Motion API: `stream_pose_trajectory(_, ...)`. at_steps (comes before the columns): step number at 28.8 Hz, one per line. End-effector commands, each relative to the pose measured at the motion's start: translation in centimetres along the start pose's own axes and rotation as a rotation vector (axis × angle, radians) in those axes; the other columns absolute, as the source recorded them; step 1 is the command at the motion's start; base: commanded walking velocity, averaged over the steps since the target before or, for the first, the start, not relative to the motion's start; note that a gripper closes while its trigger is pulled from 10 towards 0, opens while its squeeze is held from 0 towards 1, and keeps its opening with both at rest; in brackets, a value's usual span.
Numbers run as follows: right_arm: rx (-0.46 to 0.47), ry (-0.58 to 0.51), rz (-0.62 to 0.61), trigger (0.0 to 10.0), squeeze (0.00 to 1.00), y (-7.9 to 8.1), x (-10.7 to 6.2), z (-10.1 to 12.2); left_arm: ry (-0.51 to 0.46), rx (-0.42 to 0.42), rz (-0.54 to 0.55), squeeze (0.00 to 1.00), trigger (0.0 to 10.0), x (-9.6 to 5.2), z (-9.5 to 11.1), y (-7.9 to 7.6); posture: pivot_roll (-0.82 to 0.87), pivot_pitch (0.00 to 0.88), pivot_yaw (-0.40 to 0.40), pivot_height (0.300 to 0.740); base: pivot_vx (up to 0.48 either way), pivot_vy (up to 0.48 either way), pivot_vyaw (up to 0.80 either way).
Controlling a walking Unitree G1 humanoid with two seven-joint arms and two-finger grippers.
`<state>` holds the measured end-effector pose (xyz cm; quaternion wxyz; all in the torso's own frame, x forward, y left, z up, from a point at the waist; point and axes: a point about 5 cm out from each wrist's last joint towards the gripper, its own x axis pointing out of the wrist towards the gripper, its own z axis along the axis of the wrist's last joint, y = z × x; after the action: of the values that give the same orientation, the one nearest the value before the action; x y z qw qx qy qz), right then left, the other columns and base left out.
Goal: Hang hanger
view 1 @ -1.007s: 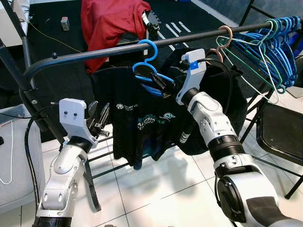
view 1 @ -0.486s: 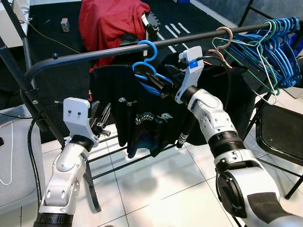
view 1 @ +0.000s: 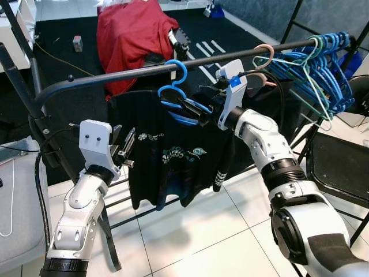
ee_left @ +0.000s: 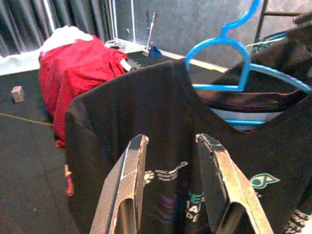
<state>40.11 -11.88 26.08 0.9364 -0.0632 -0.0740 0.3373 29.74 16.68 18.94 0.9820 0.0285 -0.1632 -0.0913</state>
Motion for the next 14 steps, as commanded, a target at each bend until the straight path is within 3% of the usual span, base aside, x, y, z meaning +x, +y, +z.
stream_pose_trajectory(1,-0.003,0.019,-0.016,10.0,0.0,-0.4,0.0,0.1,0.025,0.017,-0.012,0.0,10.0,-0.2,-0.5,0.0,-0.04,0.053,-0.041,0.74,0.0,0.0,0.0)
stream_pose_trajectory(14,-0.014,0.075,0.016,10.0,0.0,-1.5,-1.0,-0.2,0.048,0.028,-0.034,0.0,10.0,-0.2,-0.8,-0.3,-0.05,0.064,-0.038,0.74,0.0,0.0,0.0)
